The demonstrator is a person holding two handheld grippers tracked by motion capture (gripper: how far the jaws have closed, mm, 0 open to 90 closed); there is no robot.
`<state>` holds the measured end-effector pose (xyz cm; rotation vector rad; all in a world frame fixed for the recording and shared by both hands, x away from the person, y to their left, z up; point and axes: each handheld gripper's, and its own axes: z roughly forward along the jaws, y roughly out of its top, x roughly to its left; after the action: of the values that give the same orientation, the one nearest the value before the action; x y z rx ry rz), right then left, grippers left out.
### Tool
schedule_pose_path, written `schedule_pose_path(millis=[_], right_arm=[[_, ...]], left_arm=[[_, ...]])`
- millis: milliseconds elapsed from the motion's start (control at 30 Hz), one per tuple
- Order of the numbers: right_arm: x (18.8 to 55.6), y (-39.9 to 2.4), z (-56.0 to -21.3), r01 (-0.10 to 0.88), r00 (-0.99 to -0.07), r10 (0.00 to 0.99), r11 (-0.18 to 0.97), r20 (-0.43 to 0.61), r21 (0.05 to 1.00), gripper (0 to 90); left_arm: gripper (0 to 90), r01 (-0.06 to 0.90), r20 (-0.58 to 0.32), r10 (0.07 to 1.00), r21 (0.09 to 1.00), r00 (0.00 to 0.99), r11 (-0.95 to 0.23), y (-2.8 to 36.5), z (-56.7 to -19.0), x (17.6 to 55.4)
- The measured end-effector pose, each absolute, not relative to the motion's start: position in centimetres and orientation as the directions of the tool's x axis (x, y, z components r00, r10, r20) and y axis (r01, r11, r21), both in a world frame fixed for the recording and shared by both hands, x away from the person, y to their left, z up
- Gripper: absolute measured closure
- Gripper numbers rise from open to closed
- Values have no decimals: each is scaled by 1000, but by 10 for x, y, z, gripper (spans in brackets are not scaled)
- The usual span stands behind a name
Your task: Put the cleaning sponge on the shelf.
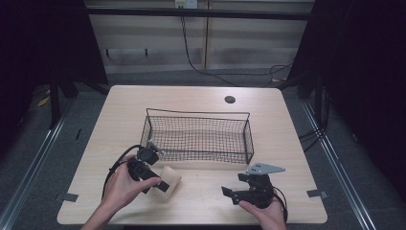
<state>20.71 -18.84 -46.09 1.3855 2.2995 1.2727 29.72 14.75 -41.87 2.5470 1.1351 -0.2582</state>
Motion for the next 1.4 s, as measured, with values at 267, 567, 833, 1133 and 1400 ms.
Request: schedule_pose_path(millis=[267, 567, 833, 1133, 1400], right_arm=[[208, -187, -462, 653, -550, 790, 204, 271, 729, 162], [208, -187, -463, 660, -551, 787, 210, 276, 721, 162], [208, -187, -463, 663, -551, 786, 209, 279, 719, 162], [209, -186, -463, 666, -555, 782, 212, 285, 715, 157], [209, -187, -463, 671, -545, 788, 205, 286, 712, 158]], left_arm=[[203, 752, -281, 699, 208, 658, -625, 139, -425, 301], [187, 756, -302, 698, 156, 649, -636, 134, -437, 306], [187, 760, -297, 706, 134, 643, -636, 130, -446, 309], [226, 752, -280, 707, 104, 650, -650, 123, -457, 309], [292, 751, -282, 706, 101, 650, -652, 123, -457, 309]])
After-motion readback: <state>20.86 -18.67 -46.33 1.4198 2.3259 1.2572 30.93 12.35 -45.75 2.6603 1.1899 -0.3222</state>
